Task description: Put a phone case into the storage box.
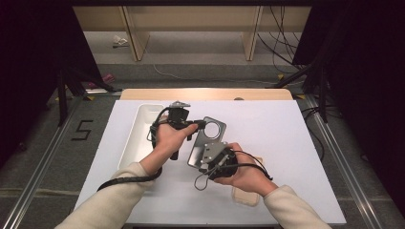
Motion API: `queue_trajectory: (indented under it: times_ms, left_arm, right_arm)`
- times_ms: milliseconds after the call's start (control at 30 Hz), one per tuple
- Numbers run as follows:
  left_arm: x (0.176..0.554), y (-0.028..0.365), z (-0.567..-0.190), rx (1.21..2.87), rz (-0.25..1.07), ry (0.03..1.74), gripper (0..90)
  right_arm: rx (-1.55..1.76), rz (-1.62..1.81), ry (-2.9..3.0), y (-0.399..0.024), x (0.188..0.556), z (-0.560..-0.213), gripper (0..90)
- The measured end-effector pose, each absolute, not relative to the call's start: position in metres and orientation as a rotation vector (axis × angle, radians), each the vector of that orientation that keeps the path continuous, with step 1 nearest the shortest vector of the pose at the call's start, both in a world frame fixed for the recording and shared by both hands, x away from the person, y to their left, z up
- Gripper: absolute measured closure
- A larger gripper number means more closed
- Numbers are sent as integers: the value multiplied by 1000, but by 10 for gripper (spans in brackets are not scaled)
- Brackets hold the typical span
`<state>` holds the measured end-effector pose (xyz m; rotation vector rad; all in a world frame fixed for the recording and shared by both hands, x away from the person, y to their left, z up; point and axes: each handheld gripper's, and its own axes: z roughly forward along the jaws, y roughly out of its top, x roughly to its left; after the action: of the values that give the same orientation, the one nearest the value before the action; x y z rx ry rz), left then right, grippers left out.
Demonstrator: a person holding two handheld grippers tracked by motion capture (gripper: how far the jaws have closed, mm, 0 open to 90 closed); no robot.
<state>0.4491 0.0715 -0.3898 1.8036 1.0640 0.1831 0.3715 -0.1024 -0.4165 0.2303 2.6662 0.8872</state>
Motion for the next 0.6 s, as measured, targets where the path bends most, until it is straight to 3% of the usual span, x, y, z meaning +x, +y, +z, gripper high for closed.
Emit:
queue_trajectory:
  times_ms: [133, 600]
  left_arm:
    - [442, 80, -395, 1774, 232, 1027, 824]
    - [419, 103, -398, 1699, 375, 917, 823]
  right_arm:
    - [273, 923, 2622, -107, 374, -416, 348]
    - [427, 1068, 2578, -125, 372, -418, 213]
